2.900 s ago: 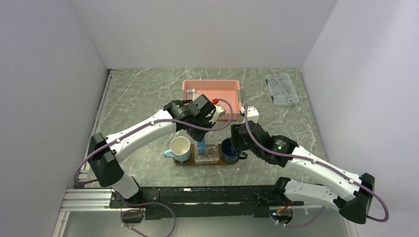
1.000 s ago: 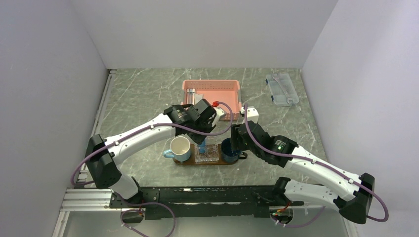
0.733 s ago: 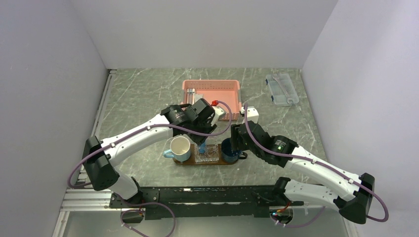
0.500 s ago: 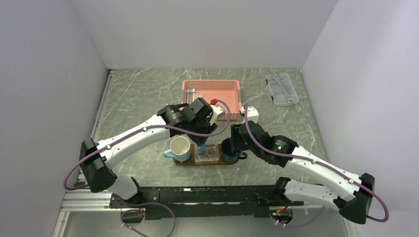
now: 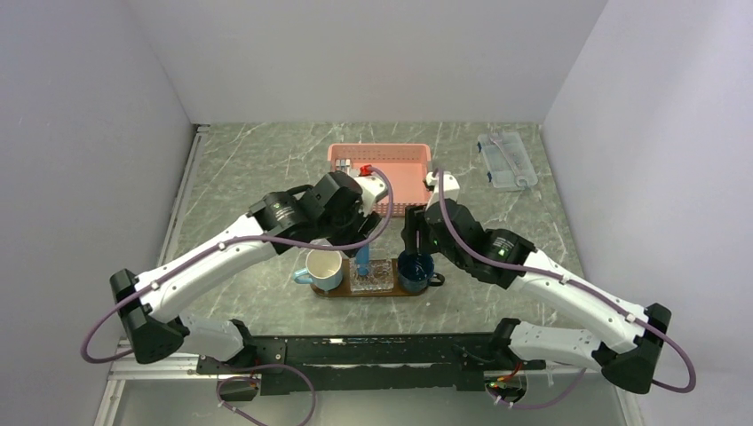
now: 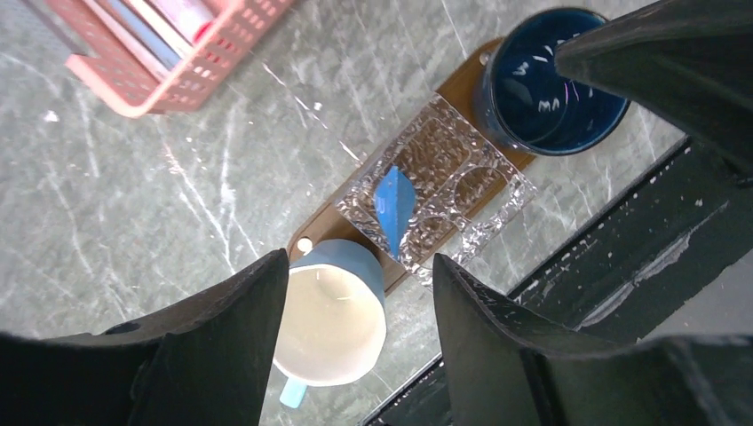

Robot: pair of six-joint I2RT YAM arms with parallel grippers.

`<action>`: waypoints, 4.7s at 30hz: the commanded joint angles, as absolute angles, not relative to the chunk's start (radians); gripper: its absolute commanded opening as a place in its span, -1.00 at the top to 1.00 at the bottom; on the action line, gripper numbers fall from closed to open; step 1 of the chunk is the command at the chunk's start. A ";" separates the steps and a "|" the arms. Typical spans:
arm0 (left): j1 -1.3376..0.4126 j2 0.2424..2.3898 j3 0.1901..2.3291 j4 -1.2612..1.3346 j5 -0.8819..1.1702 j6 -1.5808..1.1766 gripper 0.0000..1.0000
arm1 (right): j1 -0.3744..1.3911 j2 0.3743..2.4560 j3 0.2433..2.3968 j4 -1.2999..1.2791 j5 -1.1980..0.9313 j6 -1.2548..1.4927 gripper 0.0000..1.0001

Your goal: Prepare toiletry sets of a toothbrush and toothpaste on the tray

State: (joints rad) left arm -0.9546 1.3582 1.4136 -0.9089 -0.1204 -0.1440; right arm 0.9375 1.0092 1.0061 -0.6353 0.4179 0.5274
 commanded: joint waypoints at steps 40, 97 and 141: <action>-0.959 0.654 0.927 -0.680 -0.455 -0.128 -0.99 | 0.610 2.062 1.795 -0.484 0.005 0.478 -0.42; -0.943 0.651 0.895 -0.674 -0.497 -0.118 -0.99 | 0.550 2.245 1.896 -0.342 -0.150 0.583 0.65; -0.894 0.760 0.864 -0.136 0.059 -0.465 -0.99 | 0.599 1.075 1.036 0.198 -0.354 0.645 0.58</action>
